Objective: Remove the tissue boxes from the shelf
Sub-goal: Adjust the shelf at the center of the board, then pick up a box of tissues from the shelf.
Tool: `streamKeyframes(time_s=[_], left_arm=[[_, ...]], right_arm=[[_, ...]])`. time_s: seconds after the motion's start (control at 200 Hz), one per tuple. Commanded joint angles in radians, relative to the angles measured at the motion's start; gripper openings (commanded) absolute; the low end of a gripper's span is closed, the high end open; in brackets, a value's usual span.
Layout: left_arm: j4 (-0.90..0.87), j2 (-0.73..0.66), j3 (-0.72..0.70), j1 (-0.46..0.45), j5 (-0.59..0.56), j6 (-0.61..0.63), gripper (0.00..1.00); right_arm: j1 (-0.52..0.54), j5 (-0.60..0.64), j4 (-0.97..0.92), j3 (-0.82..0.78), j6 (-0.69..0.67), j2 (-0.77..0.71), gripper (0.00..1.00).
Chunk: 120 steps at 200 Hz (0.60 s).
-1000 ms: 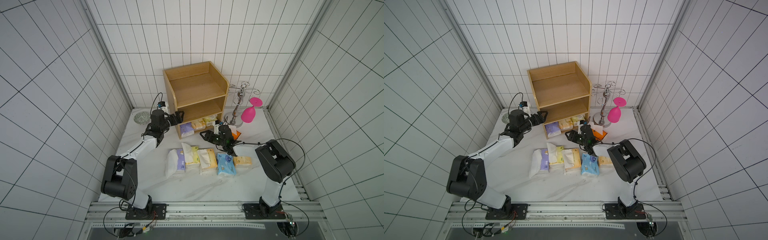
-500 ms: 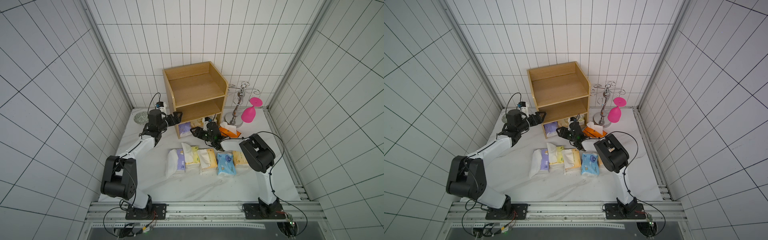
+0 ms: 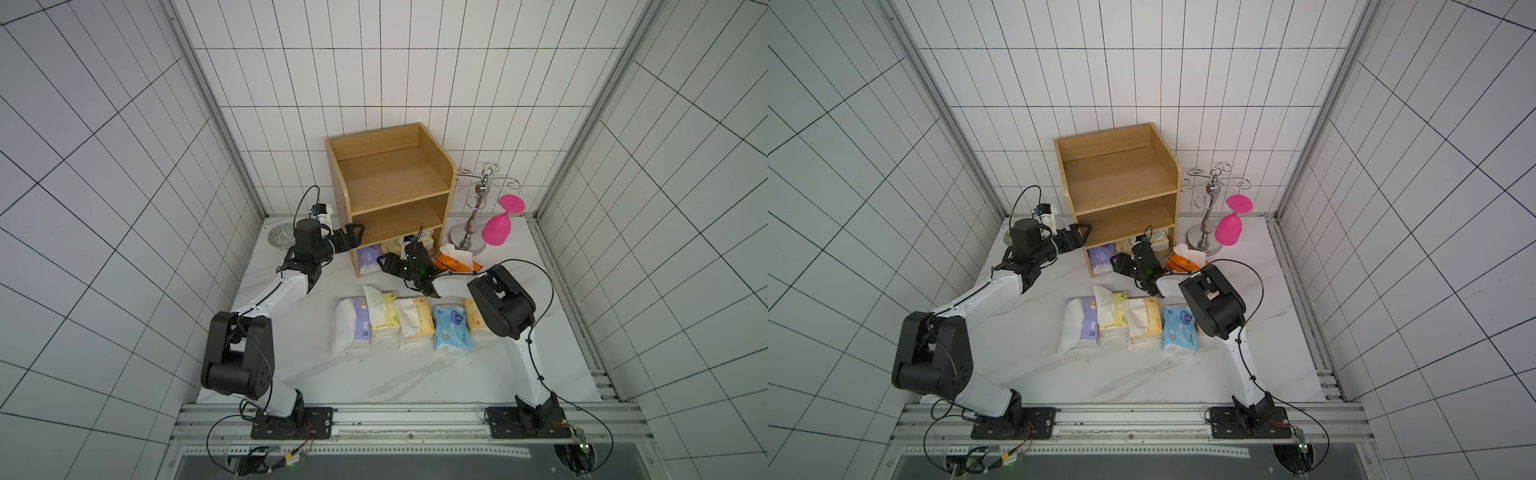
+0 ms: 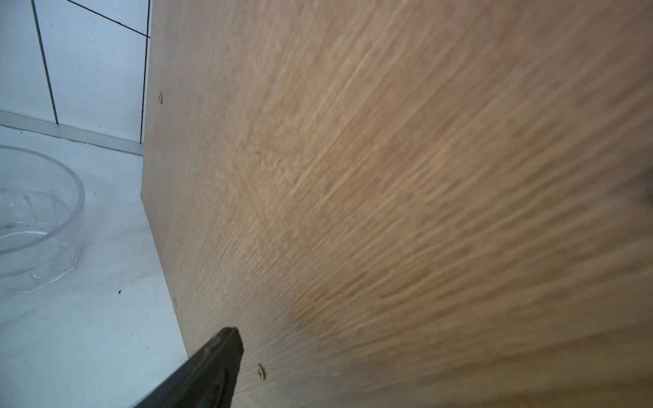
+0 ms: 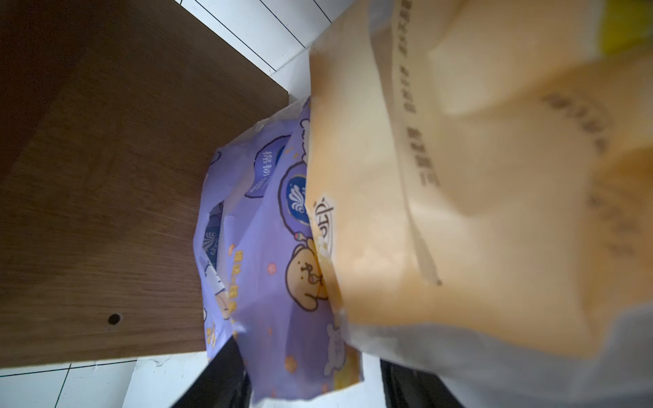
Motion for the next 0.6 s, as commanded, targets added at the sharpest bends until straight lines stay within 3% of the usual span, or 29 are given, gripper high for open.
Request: streamKeyframes(time_s=[0.0,0.135,0.275,0.405,0.595], left_arm=[[0.0,-0.016,-0.016,0.014,-0.003,-0.005,0.95],[-0.008,-0.039,-0.031,0.017,-0.023,-0.008,0.95],[-0.017,-0.069,-0.04,0.018,-0.03,-0.019,0.95],[-0.027,-0.103,-0.049,0.016,-0.035,-0.035,0.95],[-0.084,-0.148,-0.041,0.016,-0.068,-0.034,0.95]], right_arm=[[0.012,0.0,0.016,0.056,-0.035,0.023,0.51],[0.012,-0.011,-0.004,0.052,-0.057,0.009,0.25],[0.011,-0.016,-0.03,0.01,-0.088,-0.052,0.08],[0.012,-0.02,-0.072,-0.039,-0.113,-0.127,0.0],[0.011,-0.076,-0.232,-0.062,-0.187,-0.219,0.0]])
